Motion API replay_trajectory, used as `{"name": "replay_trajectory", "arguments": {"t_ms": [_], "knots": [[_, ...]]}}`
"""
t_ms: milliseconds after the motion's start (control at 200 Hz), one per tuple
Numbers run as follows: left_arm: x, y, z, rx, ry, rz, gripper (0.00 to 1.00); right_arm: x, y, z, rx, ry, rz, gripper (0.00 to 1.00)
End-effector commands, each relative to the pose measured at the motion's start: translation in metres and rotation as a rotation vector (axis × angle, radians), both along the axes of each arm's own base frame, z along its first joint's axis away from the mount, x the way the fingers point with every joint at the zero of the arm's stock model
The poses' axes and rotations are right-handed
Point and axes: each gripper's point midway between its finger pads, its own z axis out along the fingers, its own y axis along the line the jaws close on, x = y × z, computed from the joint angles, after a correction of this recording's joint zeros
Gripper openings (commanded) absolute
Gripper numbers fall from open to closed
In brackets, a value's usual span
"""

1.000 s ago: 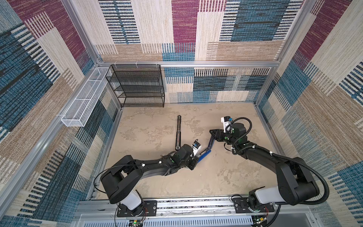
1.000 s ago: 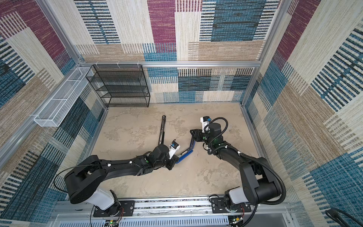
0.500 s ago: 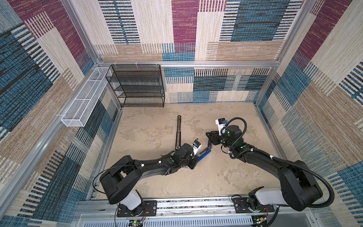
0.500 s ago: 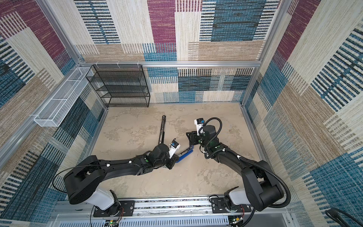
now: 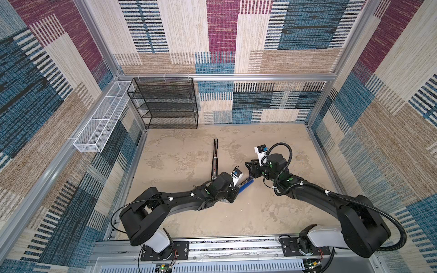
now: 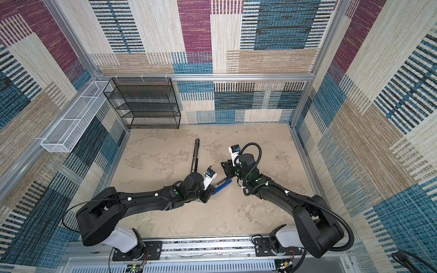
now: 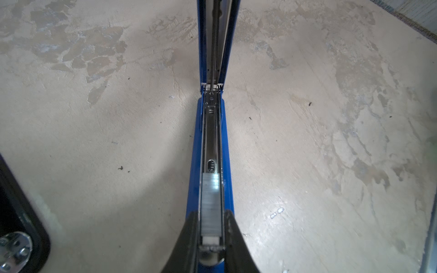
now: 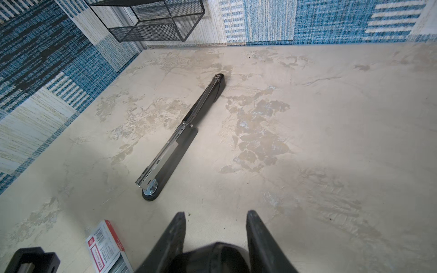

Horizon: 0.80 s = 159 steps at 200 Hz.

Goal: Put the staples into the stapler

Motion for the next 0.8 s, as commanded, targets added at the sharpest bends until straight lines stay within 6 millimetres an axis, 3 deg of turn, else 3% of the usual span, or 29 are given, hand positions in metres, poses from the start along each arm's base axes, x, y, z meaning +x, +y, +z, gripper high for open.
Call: {"name": "replay_trajectory", "arguments": {"t_ms": [0,791], "knots": [[0.009,-0.012,0.025,-0.072,-0.071,-0.006,0.06,-0.007,0.001,-0.01,-0.026,0.031,0.003,0.45],[0.012,-0.012,0.038,-0.098,-0.096,0.008,0.05,-0.031,0.027,-0.019,-0.096,0.011,0.071,0.47]]}}
